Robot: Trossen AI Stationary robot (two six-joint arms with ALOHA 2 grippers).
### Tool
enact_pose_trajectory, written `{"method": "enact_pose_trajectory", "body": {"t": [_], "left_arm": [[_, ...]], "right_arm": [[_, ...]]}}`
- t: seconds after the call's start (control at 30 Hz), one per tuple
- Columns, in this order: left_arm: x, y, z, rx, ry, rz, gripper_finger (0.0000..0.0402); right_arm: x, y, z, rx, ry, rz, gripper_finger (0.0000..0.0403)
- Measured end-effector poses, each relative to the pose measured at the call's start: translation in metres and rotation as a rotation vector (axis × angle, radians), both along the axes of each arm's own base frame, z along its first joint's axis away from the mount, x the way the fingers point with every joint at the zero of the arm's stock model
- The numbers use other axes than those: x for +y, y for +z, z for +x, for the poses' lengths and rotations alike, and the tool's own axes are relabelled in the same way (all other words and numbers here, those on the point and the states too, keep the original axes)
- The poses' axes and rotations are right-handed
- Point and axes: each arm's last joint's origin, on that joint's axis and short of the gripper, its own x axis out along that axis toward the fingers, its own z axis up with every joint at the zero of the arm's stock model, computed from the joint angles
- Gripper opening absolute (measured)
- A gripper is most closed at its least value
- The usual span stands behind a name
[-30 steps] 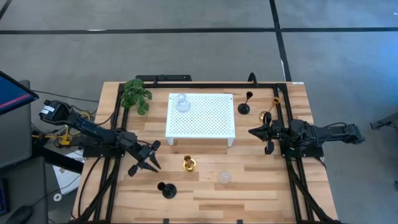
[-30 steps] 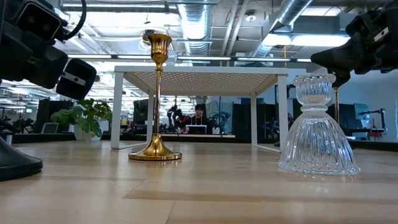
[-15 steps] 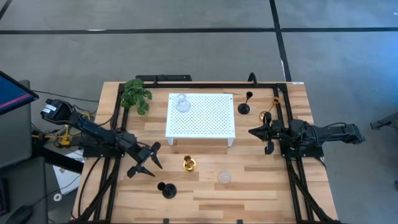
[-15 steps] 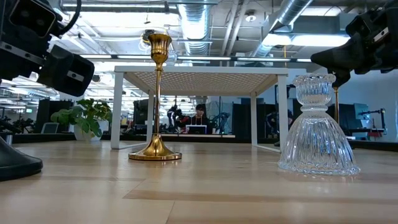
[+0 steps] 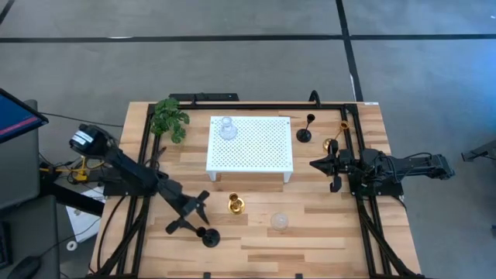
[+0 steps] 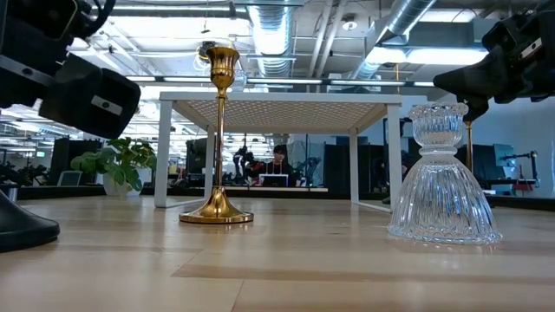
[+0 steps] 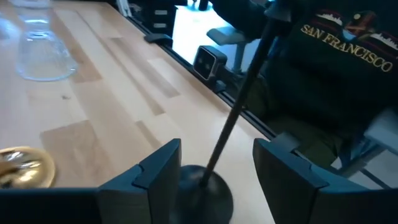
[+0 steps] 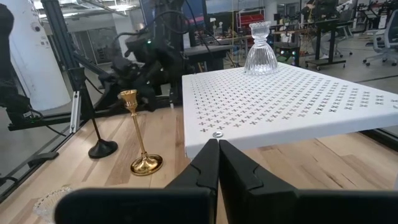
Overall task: Pick & Place candle stick holders
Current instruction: Put the bottom black candle holder on the shelf
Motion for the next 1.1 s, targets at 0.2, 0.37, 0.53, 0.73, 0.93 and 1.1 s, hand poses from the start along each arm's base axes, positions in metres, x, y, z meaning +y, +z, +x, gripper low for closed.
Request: {"method": "enact_pose_trajectory", "body": {"t": [0.2,0.37,0.53,0.73,0.93,1.1], "left_arm": [[-0.008,0.005,0.013,-0.01,-0.003,-0.005,0.0199],[-0.015,0.006,0.021,-0.003,-0.013,-0.002,0.0199],[-0.024,0.002,0.025,0.013,-0.038,0.007,0.0199],[-0.029,0.002,0.022,0.009,-0.063,0.003,0.0194],[-0.029,0.005,0.022,-0.007,-0.048,-0.005,0.0142],[-0.029,0.005,0.022,-0.008,-0.044,-0.005,0.0085]], "right_arm": [[0.0,0.0,0.0,0.0,0.0,0.0,0.0],[0.0,0.0,0.0,0.0,0.0,0.0,0.0],[0.0,0.0,0.0,0.0,0.0,0.0,0.0],[0.0,0.0,0.0,0.0,0.0,0.0,0.0],[0.0,0.0,0.0,0.0,0.0,0.0,0.0],[0.0,0.0,0.0,0.0,0.0,0.0,0.0]]}}
